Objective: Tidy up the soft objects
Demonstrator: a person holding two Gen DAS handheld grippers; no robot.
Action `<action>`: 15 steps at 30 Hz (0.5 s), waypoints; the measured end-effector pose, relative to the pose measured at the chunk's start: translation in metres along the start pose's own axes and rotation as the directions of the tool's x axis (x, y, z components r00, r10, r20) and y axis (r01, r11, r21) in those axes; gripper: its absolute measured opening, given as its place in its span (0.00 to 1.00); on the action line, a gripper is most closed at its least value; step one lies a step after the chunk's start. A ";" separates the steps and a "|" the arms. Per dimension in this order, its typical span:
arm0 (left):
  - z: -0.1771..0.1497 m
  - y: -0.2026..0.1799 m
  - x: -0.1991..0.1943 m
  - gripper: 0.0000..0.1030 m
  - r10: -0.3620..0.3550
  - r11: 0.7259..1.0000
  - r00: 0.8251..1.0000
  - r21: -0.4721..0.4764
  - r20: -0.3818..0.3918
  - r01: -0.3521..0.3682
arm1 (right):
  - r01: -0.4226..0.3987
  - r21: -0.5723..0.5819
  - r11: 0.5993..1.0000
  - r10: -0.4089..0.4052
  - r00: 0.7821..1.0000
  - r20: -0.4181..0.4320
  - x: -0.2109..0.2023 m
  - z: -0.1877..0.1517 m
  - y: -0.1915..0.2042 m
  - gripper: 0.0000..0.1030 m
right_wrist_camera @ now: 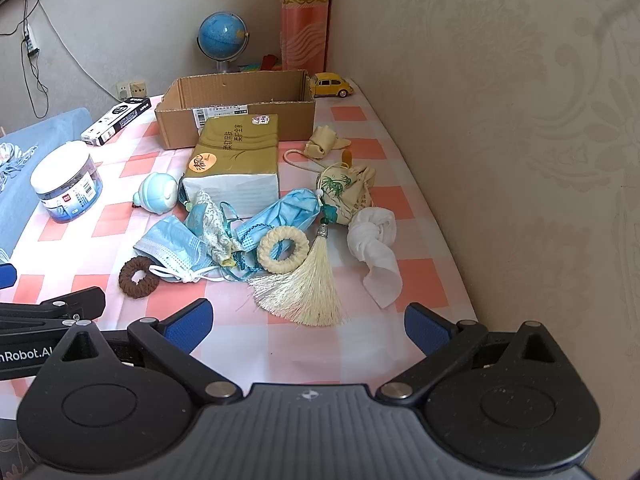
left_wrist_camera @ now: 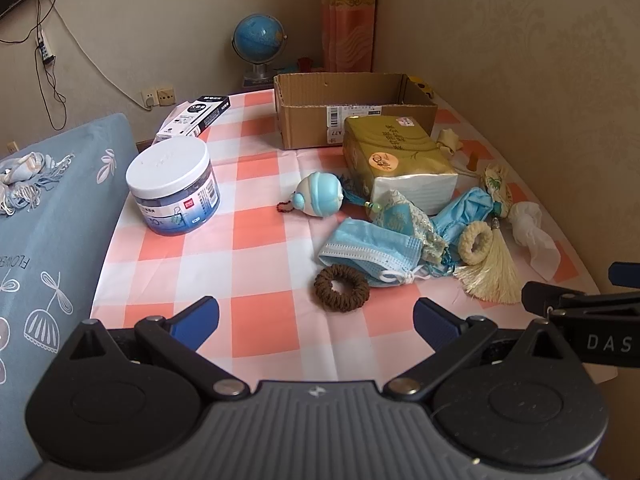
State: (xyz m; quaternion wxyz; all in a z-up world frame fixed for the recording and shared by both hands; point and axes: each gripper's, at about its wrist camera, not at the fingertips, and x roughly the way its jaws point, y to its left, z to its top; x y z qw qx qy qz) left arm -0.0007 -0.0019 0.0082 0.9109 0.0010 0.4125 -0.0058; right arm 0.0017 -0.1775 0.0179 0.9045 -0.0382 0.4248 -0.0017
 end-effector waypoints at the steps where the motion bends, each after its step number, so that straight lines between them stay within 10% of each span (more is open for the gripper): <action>1: 0.000 0.000 0.000 1.00 0.000 1.000 1.000 0.000 0.001 0.000 | 0.001 0.000 1.000 -0.001 1.000 0.000 0.000 0.000 0.000 1.00; 15: 0.001 -0.001 0.001 1.00 -0.004 1.000 1.000 0.004 0.006 0.004 | 0.002 -0.007 1.000 -0.002 1.000 0.009 0.000 0.001 0.000 1.00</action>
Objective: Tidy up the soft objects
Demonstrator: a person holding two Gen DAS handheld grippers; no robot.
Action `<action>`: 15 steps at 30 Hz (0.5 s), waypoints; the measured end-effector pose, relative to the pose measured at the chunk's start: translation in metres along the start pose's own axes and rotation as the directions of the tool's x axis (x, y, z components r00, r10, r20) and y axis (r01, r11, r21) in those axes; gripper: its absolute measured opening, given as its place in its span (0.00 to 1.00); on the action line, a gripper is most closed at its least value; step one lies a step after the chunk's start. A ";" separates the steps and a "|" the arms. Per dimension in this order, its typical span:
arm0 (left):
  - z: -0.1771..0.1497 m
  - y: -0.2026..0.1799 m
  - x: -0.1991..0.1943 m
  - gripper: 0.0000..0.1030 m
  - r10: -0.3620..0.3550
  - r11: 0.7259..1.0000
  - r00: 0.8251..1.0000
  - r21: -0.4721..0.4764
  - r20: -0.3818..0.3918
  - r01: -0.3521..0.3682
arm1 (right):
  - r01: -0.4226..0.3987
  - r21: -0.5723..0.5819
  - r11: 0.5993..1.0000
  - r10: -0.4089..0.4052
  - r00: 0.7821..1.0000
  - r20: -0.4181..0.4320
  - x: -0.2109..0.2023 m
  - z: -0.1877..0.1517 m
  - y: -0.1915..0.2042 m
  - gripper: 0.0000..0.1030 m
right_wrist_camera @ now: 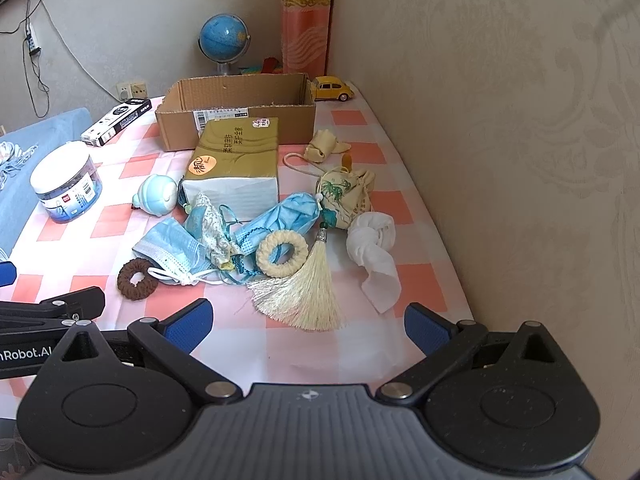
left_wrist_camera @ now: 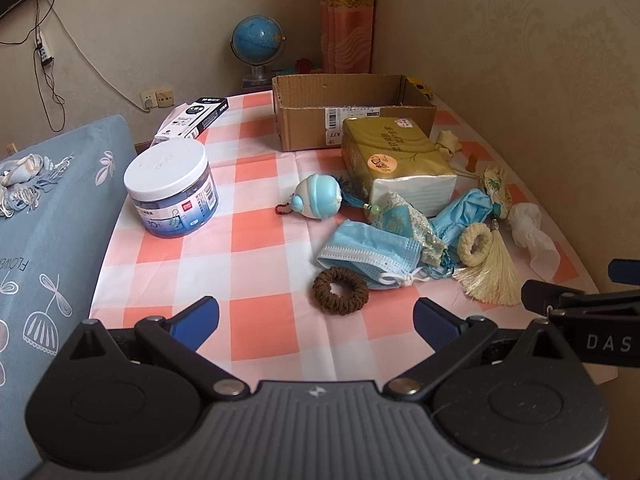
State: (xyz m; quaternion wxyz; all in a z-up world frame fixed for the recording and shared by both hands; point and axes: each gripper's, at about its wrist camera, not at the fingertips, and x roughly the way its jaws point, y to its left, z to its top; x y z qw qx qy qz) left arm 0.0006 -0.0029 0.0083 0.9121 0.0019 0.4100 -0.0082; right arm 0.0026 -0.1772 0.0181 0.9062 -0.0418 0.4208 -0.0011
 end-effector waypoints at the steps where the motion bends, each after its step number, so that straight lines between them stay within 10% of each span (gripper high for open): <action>1: 0.000 0.000 0.000 1.00 -0.002 1.000 1.000 0.001 0.001 0.002 | 0.000 -0.002 1.000 0.000 1.000 0.002 0.000 0.000 0.000 1.00; 15: 0.001 -0.001 0.008 1.00 -0.019 0.999 1.000 0.036 0.021 0.018 | -0.005 -0.033 0.999 0.006 1.000 0.022 0.003 0.001 0.001 1.00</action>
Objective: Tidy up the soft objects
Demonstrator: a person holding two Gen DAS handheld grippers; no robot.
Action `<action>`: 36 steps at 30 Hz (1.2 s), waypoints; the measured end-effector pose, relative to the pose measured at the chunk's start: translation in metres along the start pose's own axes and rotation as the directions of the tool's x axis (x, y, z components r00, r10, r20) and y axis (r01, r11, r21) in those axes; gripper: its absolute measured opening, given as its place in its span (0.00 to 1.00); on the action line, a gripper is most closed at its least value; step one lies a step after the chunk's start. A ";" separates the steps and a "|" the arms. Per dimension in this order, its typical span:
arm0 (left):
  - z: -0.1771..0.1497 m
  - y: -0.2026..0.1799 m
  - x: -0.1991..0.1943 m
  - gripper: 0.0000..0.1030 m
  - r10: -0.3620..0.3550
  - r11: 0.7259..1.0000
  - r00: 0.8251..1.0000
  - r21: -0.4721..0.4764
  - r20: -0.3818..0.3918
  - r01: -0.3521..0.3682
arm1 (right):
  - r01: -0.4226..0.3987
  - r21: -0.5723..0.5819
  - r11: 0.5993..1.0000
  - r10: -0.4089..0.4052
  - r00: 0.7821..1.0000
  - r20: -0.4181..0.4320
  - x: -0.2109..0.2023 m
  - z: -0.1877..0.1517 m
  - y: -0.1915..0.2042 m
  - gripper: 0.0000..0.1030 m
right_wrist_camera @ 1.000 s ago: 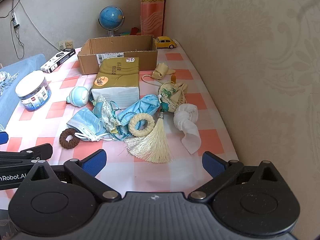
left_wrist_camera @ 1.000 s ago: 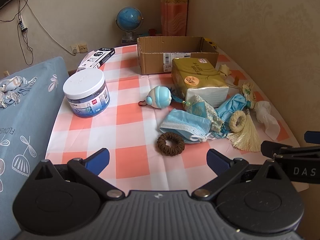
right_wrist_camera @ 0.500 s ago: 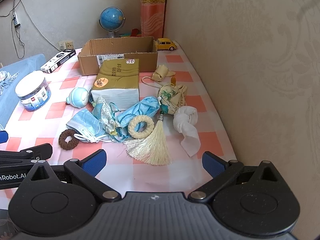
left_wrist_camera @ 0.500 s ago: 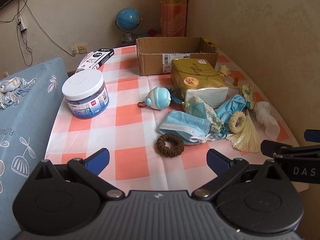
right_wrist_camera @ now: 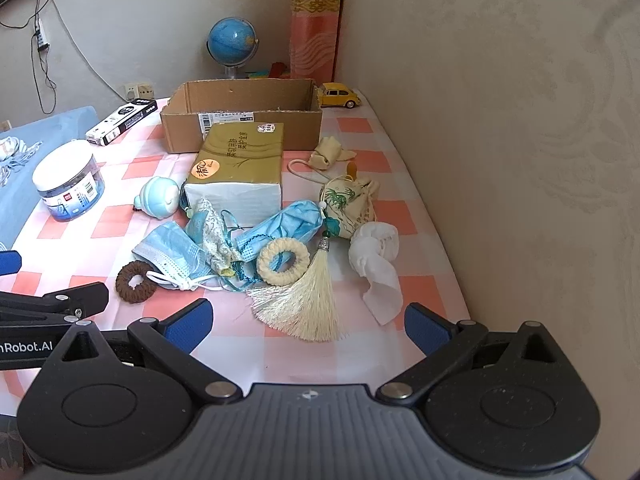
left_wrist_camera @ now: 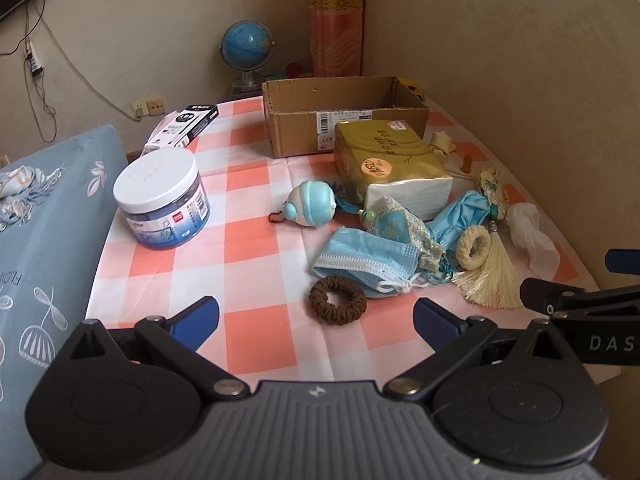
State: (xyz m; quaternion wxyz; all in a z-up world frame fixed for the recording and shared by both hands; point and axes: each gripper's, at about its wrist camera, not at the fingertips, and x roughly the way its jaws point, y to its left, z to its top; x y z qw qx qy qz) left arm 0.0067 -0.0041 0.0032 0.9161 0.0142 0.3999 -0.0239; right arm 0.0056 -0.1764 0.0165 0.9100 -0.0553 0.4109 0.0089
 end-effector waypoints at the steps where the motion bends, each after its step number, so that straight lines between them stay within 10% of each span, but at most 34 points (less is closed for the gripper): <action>1: 0.000 0.000 0.002 1.00 -0.007 1.000 1.000 0.006 0.005 0.007 | -0.003 -0.001 1.000 0.003 1.000 0.000 0.000 0.000 0.000 1.00; 36: -0.018 0.012 0.089 1.00 -0.136 0.981 0.985 0.124 -0.105 0.149 | -0.118 -0.065 0.991 0.118 0.993 -0.006 0.057 -0.015 -0.025 1.00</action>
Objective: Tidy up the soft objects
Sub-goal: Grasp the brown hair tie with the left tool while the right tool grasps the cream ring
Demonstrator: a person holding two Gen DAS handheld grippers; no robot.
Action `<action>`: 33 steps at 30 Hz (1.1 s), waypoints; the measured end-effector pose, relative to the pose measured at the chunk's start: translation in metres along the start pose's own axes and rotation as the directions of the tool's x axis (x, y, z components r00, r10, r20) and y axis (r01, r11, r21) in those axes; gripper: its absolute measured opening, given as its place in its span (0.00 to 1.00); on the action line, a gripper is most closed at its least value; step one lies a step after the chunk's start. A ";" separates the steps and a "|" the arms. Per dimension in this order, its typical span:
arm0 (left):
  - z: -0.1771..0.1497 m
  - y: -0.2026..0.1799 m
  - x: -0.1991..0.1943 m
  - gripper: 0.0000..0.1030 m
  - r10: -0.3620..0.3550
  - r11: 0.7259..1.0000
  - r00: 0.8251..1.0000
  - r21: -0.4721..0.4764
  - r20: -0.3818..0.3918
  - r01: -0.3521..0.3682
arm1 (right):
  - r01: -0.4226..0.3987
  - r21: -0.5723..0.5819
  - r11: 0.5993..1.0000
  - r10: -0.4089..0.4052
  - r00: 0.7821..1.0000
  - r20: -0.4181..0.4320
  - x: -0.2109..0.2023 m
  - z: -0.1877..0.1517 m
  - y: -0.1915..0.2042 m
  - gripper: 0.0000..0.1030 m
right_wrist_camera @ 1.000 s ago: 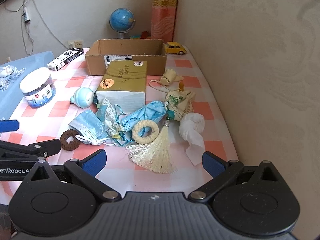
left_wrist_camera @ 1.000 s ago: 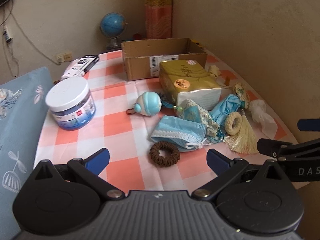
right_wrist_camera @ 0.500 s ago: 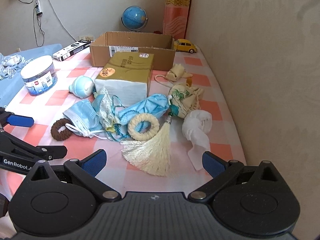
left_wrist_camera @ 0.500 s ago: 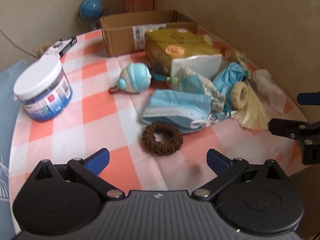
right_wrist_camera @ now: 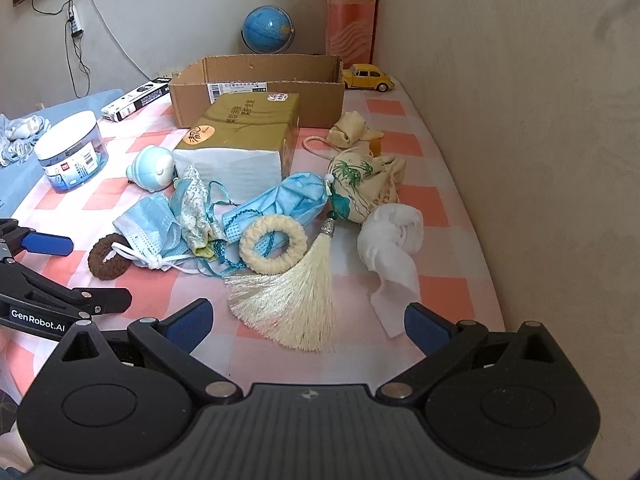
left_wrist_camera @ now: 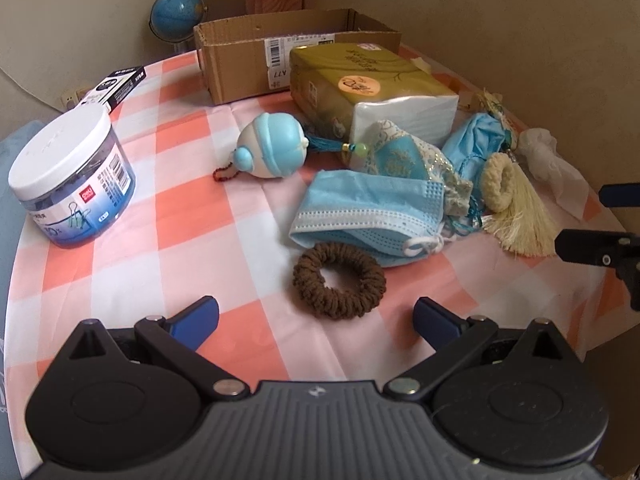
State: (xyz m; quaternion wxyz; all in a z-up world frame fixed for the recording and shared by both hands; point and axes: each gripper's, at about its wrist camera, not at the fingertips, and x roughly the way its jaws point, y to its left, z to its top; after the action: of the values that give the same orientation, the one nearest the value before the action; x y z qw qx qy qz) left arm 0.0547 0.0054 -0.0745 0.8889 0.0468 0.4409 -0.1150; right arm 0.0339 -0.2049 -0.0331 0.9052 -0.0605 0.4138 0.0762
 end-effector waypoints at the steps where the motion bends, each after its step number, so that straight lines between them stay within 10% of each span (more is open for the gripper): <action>1: 0.000 0.000 0.000 1.00 0.003 1.000 1.000 -0.003 0.002 -0.003 | -0.004 0.000 1.000 0.004 1.000 0.003 0.000 0.000 0.000 1.00; 8: 0.003 0.001 0.002 0.97 0.001 1.000 1.000 0.001 0.016 -0.001 | -0.027 -0.018 0.999 0.028 0.999 0.025 0.003 0.003 -0.001 1.00; 18: 0.007 -0.007 -0.005 0.43 -0.029 0.996 0.996 0.082 0.080 0.022 | -0.054 -0.040 0.998 0.055 0.998 0.027 0.010 0.005 0.002 1.00; 33: 0.005 0.003 -0.010 0.38 -0.017 0.999 0.997 0.044 0.070 0.014 | -0.067 -0.131 0.989 0.077 0.994 0.072 0.029 0.023 0.018 0.72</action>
State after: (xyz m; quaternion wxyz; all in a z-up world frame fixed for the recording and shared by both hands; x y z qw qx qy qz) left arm 0.0537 0.0090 -0.0631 0.9018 0.0585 0.4070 -0.1331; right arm 0.0661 -0.1812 -0.0407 0.9113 -0.1008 0.3747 0.1377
